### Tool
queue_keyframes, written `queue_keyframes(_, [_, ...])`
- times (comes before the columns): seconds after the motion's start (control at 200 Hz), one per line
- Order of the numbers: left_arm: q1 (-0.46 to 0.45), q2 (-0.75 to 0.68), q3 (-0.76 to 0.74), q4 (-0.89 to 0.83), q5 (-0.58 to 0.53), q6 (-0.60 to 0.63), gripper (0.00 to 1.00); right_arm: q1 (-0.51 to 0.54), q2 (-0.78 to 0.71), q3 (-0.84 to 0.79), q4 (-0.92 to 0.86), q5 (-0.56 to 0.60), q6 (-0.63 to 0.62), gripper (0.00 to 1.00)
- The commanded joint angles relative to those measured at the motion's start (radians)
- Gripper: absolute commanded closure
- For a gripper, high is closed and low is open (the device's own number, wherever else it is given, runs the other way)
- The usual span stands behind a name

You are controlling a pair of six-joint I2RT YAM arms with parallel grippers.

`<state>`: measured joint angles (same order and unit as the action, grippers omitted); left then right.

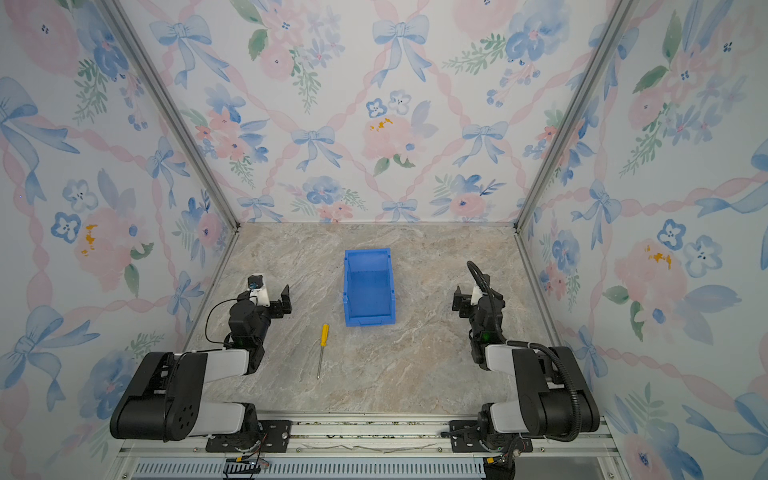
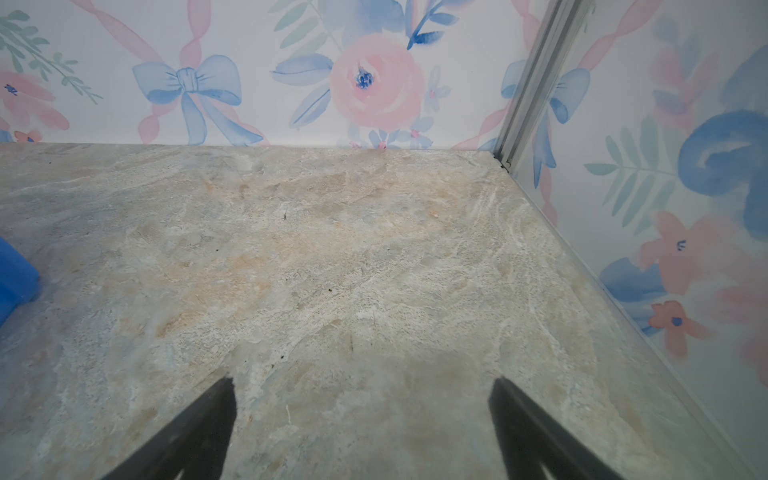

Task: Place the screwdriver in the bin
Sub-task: 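Reach the left gripper over the yellow screwdriver while the right arm nears the bin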

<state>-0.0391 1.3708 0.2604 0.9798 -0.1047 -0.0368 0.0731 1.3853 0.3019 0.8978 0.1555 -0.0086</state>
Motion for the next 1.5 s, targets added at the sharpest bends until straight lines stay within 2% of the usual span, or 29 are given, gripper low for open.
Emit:
queue_keyframes(0.0, [-0.005,-0.018,-0.009,-0.031,-0.026,-0.022,0.03,0.011,-0.04,-0.018,0.011,0.024,-0.004,0.03])
queue_keyframes(0.145, [-0.006,-0.024,0.019,-0.105,-0.052,-0.021,0.03,0.02,-0.05,-0.002,-0.008,0.056,-0.005,0.03])
queue_keyframes(0.28, [-0.007,-0.071,0.093,-0.311,-0.115,-0.017,0.03,0.081,-0.152,0.077,-0.202,0.074,-0.078,0.03])
queue_keyframes(0.46, [-0.02,-0.164,0.153,-0.482,-0.114,-0.018,0.03,0.224,-0.299,0.188,-0.452,0.215,-0.137,0.03])
queue_keyframes(0.615, [-0.037,-0.23,0.217,-0.612,-0.139,-0.119,0.03,0.324,-0.35,0.329,-0.727,0.33,-0.029,0.03])
queue_keyframes(0.765, [-0.044,-0.256,0.308,-0.769,-0.07,-0.203,0.03,0.41,-0.333,0.471,-0.979,0.476,0.089,0.03])
queue_keyframes(0.9, [-0.044,-0.264,0.374,-0.914,0.039,-0.25,0.02,0.437,-0.284,0.596,-1.158,0.533,0.215,0.03])
queue_keyframes(1.04, [-0.047,-0.281,0.387,-1.008,0.158,-0.306,0.03,0.462,-0.199,0.744,-1.324,0.544,0.316,0.03])
queue_keyframes(1.215, [-0.059,-0.268,0.388,-1.088,0.33,-0.33,0.03,0.528,-0.1,0.85,-1.395,0.518,0.358,0.03])
queue_keyframes(1.34, [-0.091,-0.24,0.413,-1.184,0.351,-0.331,0.03,0.59,-0.009,0.916,-1.438,0.535,0.362,0.03])
queue_keyframes(1.495, [-0.131,-0.212,0.43,-1.277,0.326,-0.355,0.03,0.609,0.065,0.93,-1.394,0.381,0.378,0.03])
